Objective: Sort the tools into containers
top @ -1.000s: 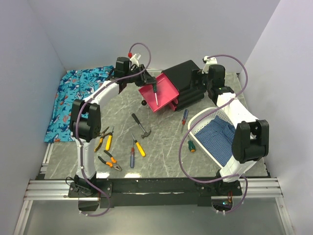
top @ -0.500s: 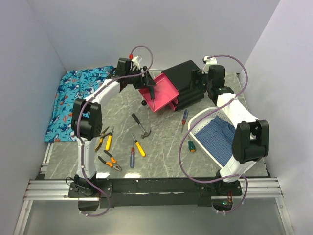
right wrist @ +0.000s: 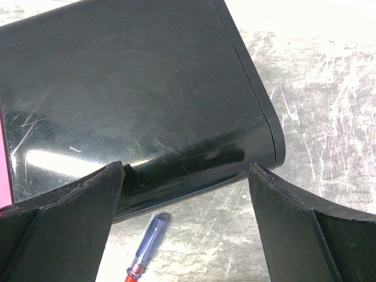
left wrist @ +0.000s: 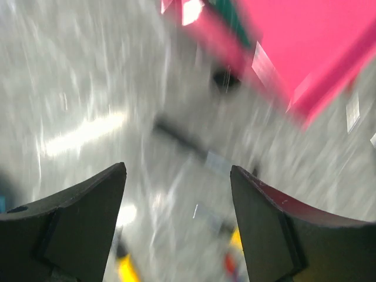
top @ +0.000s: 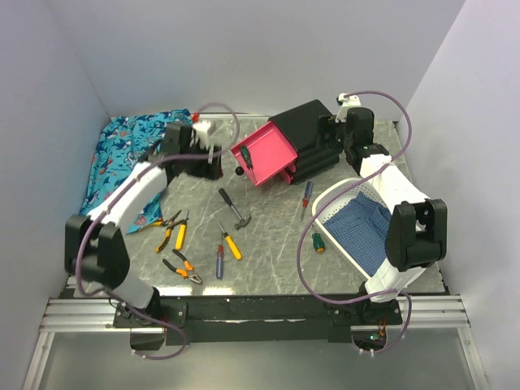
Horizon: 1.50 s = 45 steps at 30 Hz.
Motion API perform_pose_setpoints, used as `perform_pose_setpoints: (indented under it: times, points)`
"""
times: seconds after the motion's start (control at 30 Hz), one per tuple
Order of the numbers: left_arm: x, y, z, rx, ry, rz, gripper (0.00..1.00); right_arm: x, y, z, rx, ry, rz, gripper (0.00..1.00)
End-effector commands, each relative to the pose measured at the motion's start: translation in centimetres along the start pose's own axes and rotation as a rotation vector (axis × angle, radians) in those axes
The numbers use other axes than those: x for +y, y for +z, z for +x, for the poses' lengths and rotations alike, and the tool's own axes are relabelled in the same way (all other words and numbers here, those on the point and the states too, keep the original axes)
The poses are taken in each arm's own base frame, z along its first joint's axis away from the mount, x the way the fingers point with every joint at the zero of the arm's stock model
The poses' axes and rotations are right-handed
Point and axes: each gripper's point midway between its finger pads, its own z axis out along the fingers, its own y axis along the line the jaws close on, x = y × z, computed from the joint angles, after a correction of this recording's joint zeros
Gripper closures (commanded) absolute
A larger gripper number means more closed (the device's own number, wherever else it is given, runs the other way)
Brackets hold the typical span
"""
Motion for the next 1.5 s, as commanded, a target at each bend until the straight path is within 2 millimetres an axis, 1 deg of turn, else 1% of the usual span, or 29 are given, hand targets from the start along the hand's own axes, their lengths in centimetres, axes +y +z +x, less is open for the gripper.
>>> perform_pose_setpoints:
  times: [0.0,0.03,0.07,0.13,0.17,0.2,0.23,0.33,0.47,0.5,0.57,0.63,0.7,0.8,0.83,0.87,0.9,0.97,1.0,1.1,1.17,1.2,1.23,1.27,1.3,1.33,1.37,1.4,1.47]
  points:
    - [0.5,-1.0,8.3,0.180,0.138,0.018,0.23,0.0,-0.6,5.5,0.182,-0.030,0.008,0.07]
    - [0.1,-1.2,9.2,0.198,0.137,0.043,0.24,0.0,-0.6,5.5,0.185,-0.027,0.005,0.07]
    - [-1.0,-1.3,10.8,0.232,0.137,0.086,0.24,0.1,-0.6,5.4,0.184,-0.027,0.004,0.07]
    - [-2.4,-2.2,12.4,0.277,0.196,0.129,0.24,0.1,-0.5,5.5,0.188,-0.028,0.002,0.07]
    - [-3.4,-2.4,14.1,0.316,0.229,0.153,0.23,0.1,-0.5,5.5,0.187,-0.030,0.002,0.07]
    - [-3.9,-2.8,14.9,0.333,0.239,0.168,0.23,0.1,-0.4,5.5,0.188,-0.031,0.000,0.07]
    - [-4.2,-3.2,16.4,0.377,0.225,0.176,0.22,0.1,-0.4,5.5,0.188,-0.031,0.000,0.07]
    - [-5.7,-3.5,19.1,0.467,0.197,0.218,0.20,0.1,-0.3,5.8,0.196,-0.026,-0.001,0.07]
    - [-6.6,-2.7,20.4,0.518,0.188,0.201,0.20,0.3,-0.5,6.2,0.204,-0.026,-0.006,0.06]
    - [-6.1,-2.2,21.1,0.547,0.194,0.172,0.20,0.3,-0.4,6.3,0.207,-0.025,-0.006,0.06]
    - [-6.2,-1.8,21.6,0.576,0.165,0.148,0.21,0.3,-0.5,6.6,0.213,-0.028,-0.005,0.06]
    - [-5.0,-1.1,22.4,0.606,0.161,0.073,0.22,0.3,-0.5,6.7,0.217,-0.027,-0.005,0.06]
    - [-4.4,-0.8,23.4,0.649,0.160,0.047,0.24,0.3,-0.4,6.7,0.214,-0.025,-0.008,0.07]
    - [-4.4,-0.6,23.9,0.676,0.160,0.057,0.35,0.3,-0.3,6.7,0.213,-0.023,-0.007,0.06]
    - [-4.5,-0.7,23.9,0.678,0.168,0.066,0.43,0.3,-0.2,6.6,0.208,-0.025,-0.005,0.06]
    - [-4.9,-0.8,23.8,0.676,0.168,0.093,0.48,0.3,-0.2,6.5,0.207,-0.028,-0.003,0.06]
    - [-5.0,-1.0,23.8,0.674,0.183,0.107,0.58,0.2,-0.2,6.4,0.202,-0.029,0.000,0.06]
    - [-5.0,-1.3,23.3,0.654,0.191,0.123,0.70,0.1,-0.2,6.3,0.200,-0.033,0.002,0.06]
    - [-4.9,-1.4,23.1,0.646,0.214,0.139,0.80,0.1,-0.2,6.4,0.202,-0.033,0.002,0.06]
    - [-4.3,-1.4,22.2,0.625,0.202,0.154,0.93,0.2,-0.1,6.3,0.200,-0.032,0.001,0.06]
    - [-3.3,-1.5,21.3,0.617,0.166,0.138,0.96,0.2,0.0,6.3,0.202,-0.032,0.000,0.06]
    - [-3.0,-1.4,20.1,0.591,0.160,0.130,0.97,0.2,0.1,5.8,0.193,-0.032,0.000,0.06]
    - [-2.0,-1.5,19.2,0.572,0.131,0.111,0.98,0.2,0.1,5.8,0.193,-0.032,0.000,0.06]
    - [-1.5,-2.0,18.4,0.553,0.118,0.103,0.98,0.2,0.2,5.6,0.188,-0.032,0.001,0.06]
    - [-1.4,-2.1,16.8,0.513,0.116,0.113,0.99,0.2,0.3,5.3,0.184,-0.032,-0.001,0.06]
    - [-0.6,-2.5,15.5,0.477,0.092,0.106,0.99,0.3,0.4,5.3,0.184,-0.033,-0.002,0.06]
    - [-0.7,-3.3,14.3,0.442,0.089,0.127,0.99,0.2,0.4,5.2,0.182,-0.032,-0.001,0.06]
    - [-0.6,-3.8,11.6,0.369,0.091,0.144,0.99,0.4,0.4,5.1,0.179,-0.034,-0.003,0.06]
    - [-1.4,-4.7,7.6,0.241,0.114,0.197,0.99,0.3,0.3,4.9,0.171,-0.037,-0.001,0.06]
